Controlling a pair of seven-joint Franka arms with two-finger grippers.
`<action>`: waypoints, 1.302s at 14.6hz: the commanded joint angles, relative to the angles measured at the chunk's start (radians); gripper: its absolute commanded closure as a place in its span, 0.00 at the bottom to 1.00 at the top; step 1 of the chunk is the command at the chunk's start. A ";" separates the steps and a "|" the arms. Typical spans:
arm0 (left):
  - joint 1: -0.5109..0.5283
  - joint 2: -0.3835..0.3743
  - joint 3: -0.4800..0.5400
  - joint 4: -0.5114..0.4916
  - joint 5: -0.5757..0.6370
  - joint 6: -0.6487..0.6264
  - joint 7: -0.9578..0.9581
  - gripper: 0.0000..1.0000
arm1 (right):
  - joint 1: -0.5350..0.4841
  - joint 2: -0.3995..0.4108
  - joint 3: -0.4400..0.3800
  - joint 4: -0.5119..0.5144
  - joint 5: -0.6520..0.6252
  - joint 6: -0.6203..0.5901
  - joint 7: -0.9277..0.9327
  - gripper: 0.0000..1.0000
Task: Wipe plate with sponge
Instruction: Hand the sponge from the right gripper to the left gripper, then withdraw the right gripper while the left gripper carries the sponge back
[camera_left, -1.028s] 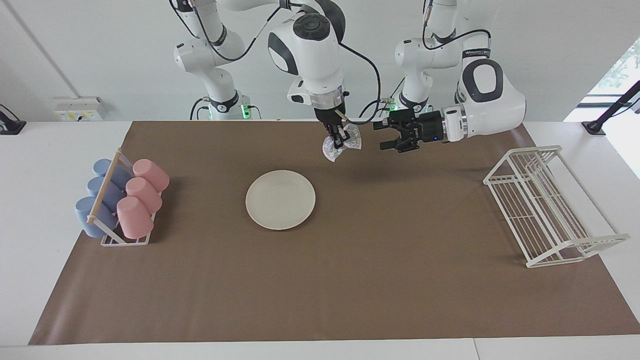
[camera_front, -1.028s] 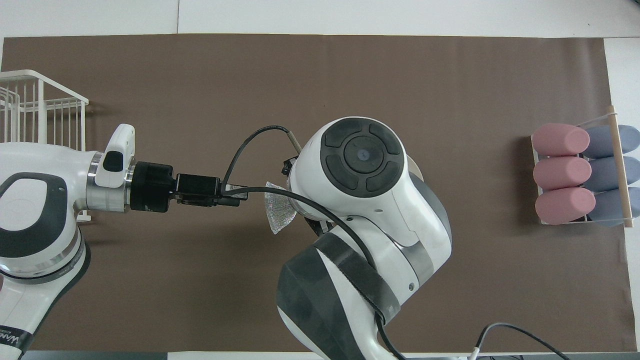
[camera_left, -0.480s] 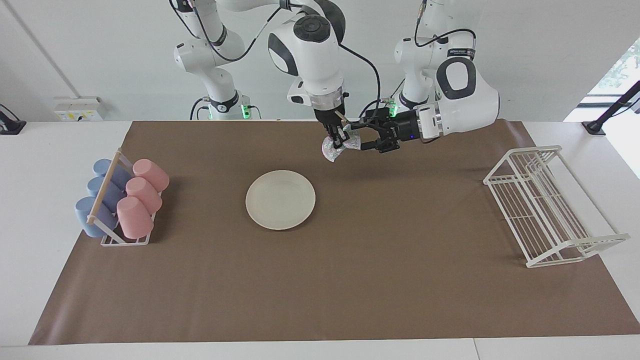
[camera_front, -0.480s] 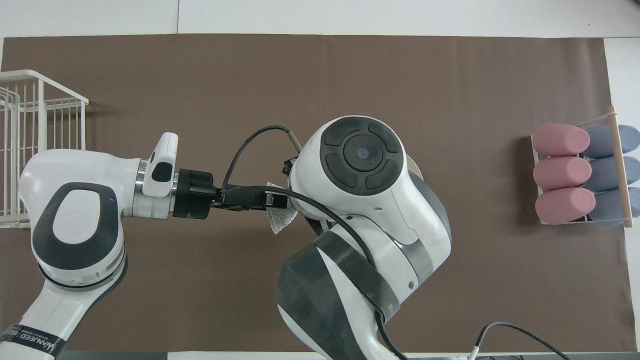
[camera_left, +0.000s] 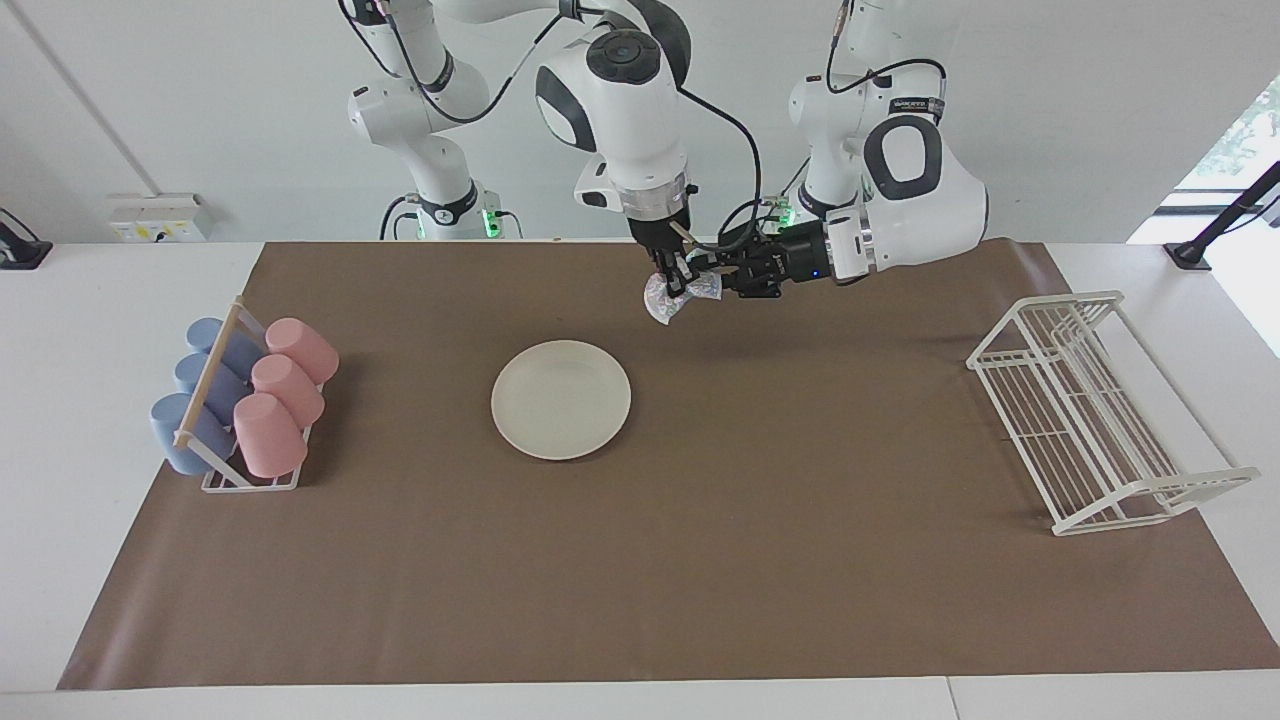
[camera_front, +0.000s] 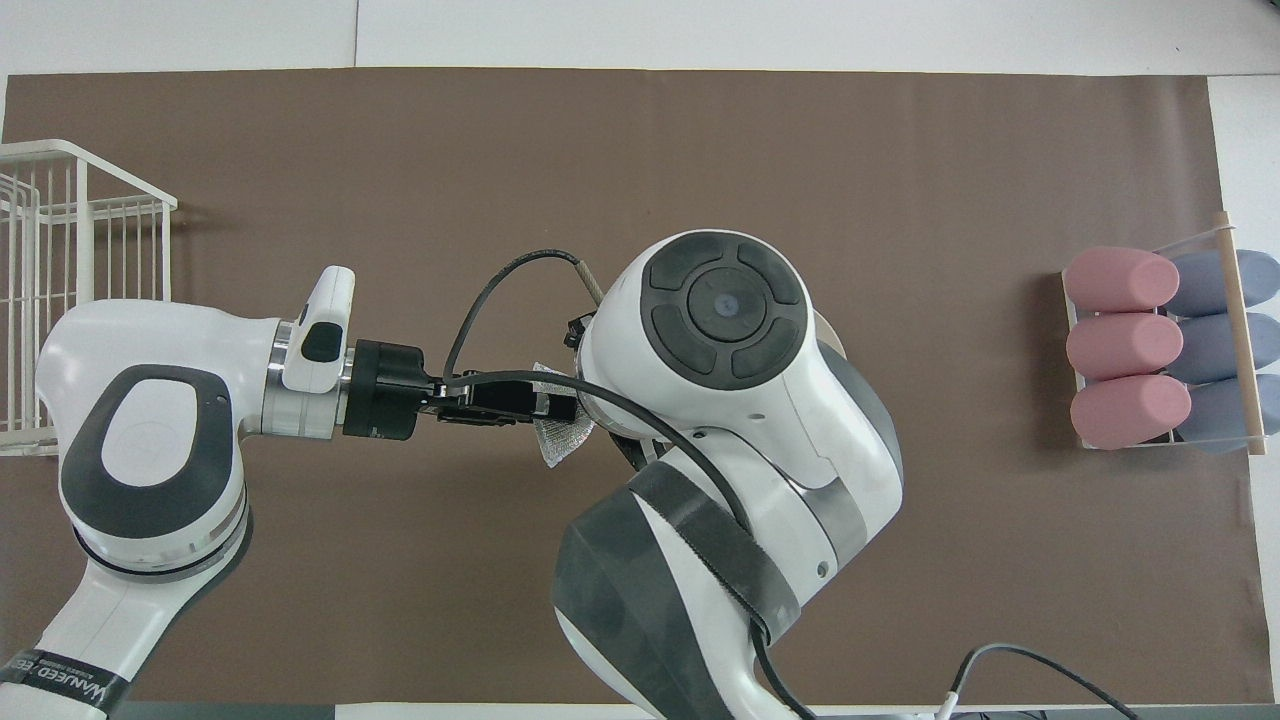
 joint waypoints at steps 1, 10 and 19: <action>0.008 -0.036 0.009 -0.033 -0.020 -0.021 -0.028 1.00 | -0.006 0.013 0.006 0.021 -0.014 -0.001 0.008 1.00; 0.016 -0.053 0.015 -0.025 -0.015 -0.016 -0.114 1.00 | -0.120 -0.073 0.006 0.006 -0.108 -0.015 -0.257 0.00; 0.028 -0.050 0.006 0.096 0.612 -0.013 -0.513 1.00 | -0.371 -0.234 -0.003 -0.068 -0.100 -0.361 -0.880 0.00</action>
